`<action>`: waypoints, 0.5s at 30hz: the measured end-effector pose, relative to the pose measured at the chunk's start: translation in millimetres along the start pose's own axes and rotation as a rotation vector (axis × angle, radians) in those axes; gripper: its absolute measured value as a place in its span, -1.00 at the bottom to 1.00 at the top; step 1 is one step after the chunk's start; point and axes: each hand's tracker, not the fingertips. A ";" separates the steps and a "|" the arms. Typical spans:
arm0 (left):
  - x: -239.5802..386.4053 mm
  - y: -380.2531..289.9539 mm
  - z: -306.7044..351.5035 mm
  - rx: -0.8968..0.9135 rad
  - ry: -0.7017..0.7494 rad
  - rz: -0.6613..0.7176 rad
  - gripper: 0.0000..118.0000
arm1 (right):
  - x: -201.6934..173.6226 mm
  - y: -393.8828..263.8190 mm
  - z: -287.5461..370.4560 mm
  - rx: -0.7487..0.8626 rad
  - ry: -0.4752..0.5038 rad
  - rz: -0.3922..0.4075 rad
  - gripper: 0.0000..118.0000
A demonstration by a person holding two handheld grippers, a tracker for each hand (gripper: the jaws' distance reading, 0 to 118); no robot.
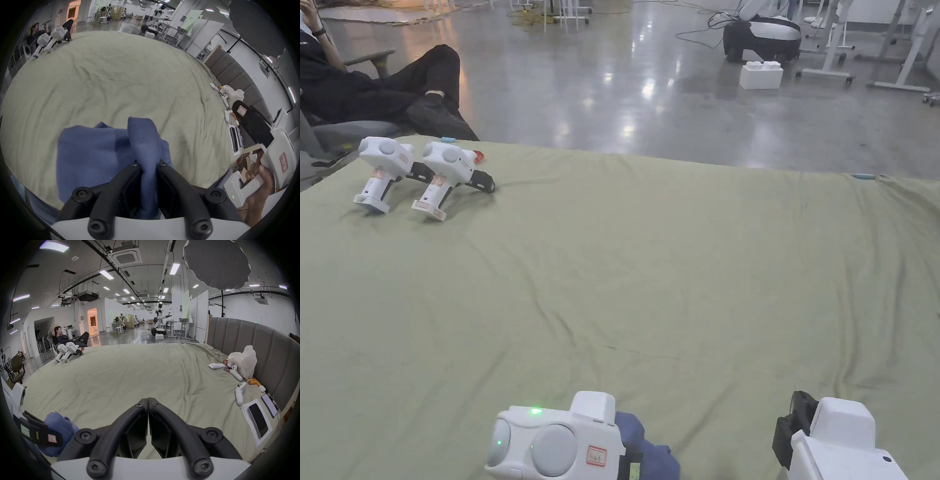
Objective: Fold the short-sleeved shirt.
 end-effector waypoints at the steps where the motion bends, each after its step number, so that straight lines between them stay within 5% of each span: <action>1: 3.9 -1.2 -2.7 0.000 -0.001 0.012 -0.83 | 0.9 -0.4 0.0 -0.002 -0.003 0.001 -1.00; 6: 0.4 -1.4 -1.9 0.001 -0.027 0.038 -0.73 | 2.9 -1.9 0.2 -0.010 -0.008 -0.001 -1.00; 10: -9.2 3.1 26.5 0.074 -0.173 0.116 0.08 | 3.6 -2.8 1.8 -0.007 -0.013 -0.002 -1.00; 12: -10.2 5.2 41.4 0.103 -0.197 0.070 0.08 | 3.3 -2.4 3.4 0.002 -0.018 0.002 -1.00; 15: -12.5 7.3 50.4 0.121 -0.183 0.045 -0.29 | 3.5 -1.7 3.5 0.000 -0.015 -0.001 -1.00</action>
